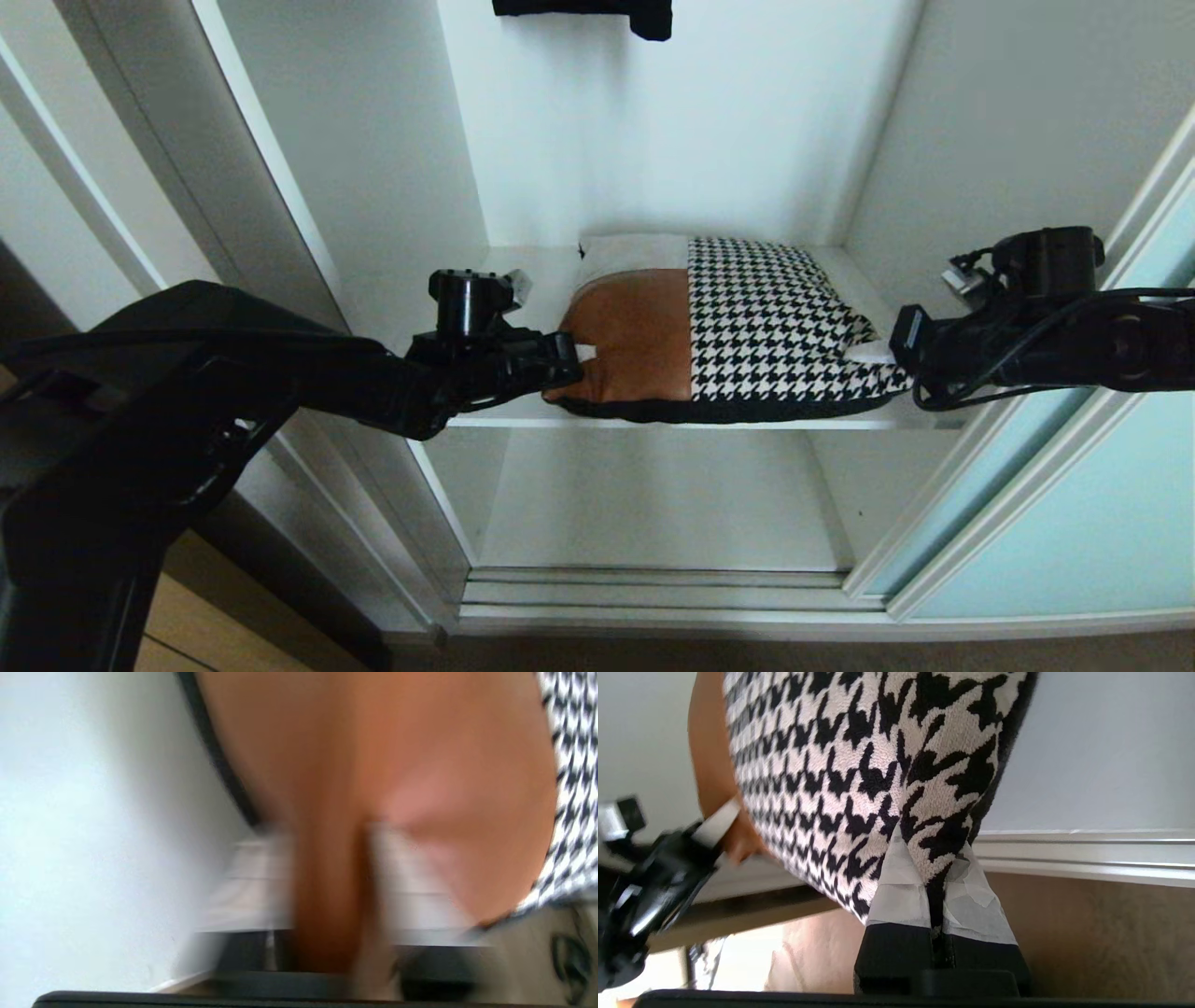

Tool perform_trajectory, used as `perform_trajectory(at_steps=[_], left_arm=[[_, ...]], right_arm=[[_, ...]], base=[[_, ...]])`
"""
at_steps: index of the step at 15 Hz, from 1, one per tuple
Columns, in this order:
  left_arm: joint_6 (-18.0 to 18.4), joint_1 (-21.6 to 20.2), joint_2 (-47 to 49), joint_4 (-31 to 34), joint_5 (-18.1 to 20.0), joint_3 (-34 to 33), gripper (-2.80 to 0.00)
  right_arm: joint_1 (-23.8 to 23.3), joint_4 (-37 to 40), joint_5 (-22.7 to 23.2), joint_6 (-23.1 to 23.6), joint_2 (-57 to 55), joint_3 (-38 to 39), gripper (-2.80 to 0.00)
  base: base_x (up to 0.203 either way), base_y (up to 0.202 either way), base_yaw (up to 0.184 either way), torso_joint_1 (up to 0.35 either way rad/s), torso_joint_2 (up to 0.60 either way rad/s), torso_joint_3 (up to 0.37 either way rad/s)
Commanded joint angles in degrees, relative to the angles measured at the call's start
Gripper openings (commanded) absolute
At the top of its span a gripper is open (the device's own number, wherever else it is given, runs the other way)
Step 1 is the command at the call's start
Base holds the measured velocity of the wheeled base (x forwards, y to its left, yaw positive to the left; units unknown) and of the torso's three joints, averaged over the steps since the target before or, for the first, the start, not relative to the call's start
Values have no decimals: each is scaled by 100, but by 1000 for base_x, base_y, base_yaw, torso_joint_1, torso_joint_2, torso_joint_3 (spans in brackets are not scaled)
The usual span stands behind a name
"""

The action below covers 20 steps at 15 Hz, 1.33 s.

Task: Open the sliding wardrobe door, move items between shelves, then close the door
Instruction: Place the pillow on the higher shelf

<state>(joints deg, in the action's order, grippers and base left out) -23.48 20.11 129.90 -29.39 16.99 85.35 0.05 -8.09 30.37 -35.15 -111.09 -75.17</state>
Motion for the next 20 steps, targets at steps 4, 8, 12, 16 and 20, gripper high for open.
perform_trajectory(at_steps=[4, 8, 12, 16, 20], left_arm=[[-54, 108, -152, 230, -526, -18, -280], [-45, 262, -1325, 181, -720, -806, -280], [234, 628, -2630, 237, -1229, -1960, -280], [364, 1061, -3949, 255, -1558, -3102, -280], [386, 1459, -4708, 255, -1675, -3906, -280]], right_arm=[[23, -8, 98, -10, 325, 258, -280], [141, -15, 102, -10, 1180, 856, -280], [313, 21, 102, -11, 2418, 1592, -280], [606, 177, 89, -16, 3991, 2342, -280], [738, 1055, 98, -11, 5222, 2649, -280]], base=[[0, 0, 0, 0, 0, 0], [0, 0, 0, 0, 0, 0], [0, 0, 0, 0, 0, 0], [0, 0, 0, 0, 0, 0], [0, 0, 0, 0, 0, 0]])
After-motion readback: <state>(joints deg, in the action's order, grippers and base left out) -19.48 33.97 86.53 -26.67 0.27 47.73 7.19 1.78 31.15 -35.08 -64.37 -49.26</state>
